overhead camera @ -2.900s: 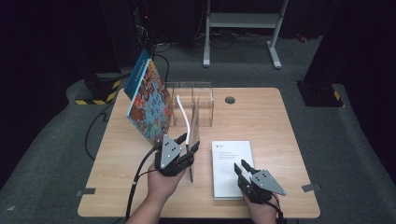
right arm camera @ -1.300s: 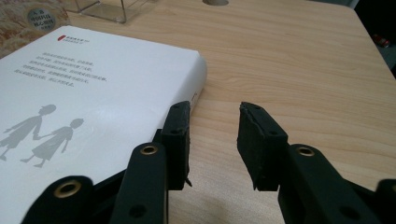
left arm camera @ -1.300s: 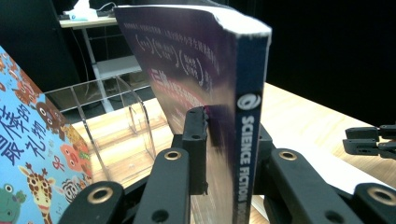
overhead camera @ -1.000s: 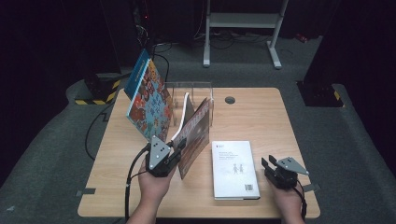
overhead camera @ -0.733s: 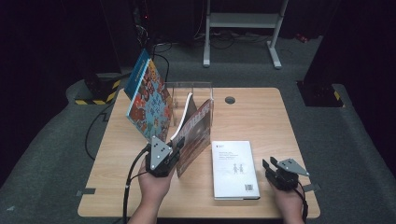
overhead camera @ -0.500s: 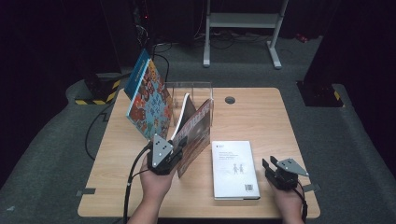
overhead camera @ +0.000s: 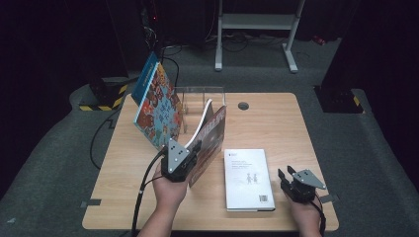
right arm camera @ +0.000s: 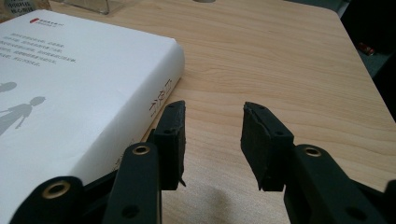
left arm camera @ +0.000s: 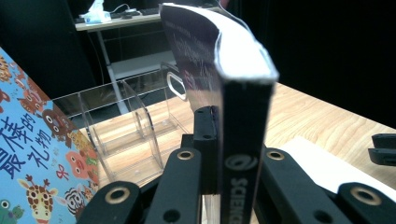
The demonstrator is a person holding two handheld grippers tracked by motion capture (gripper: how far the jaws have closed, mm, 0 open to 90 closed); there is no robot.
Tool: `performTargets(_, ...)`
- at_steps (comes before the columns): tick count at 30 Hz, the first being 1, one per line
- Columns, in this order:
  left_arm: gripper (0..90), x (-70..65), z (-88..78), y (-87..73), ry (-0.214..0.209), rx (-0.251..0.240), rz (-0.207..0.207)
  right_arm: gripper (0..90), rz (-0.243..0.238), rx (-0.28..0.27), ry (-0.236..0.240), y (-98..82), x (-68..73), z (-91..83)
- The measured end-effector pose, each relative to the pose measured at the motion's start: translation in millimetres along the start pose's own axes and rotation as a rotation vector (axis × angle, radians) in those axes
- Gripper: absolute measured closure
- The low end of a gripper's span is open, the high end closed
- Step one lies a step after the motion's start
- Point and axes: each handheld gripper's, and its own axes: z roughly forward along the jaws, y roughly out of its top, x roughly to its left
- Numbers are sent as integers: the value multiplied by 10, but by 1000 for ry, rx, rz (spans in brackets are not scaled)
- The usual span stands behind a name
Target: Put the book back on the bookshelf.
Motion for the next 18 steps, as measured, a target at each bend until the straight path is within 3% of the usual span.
performTargets(3,836,11,-5,7,-20,6,-37,615,4,-1,-7,-7,-8,-3)
performTargets(18,838,51,-16,20,-40,-1,-51,561,24,16,7,-17,-39,-9)
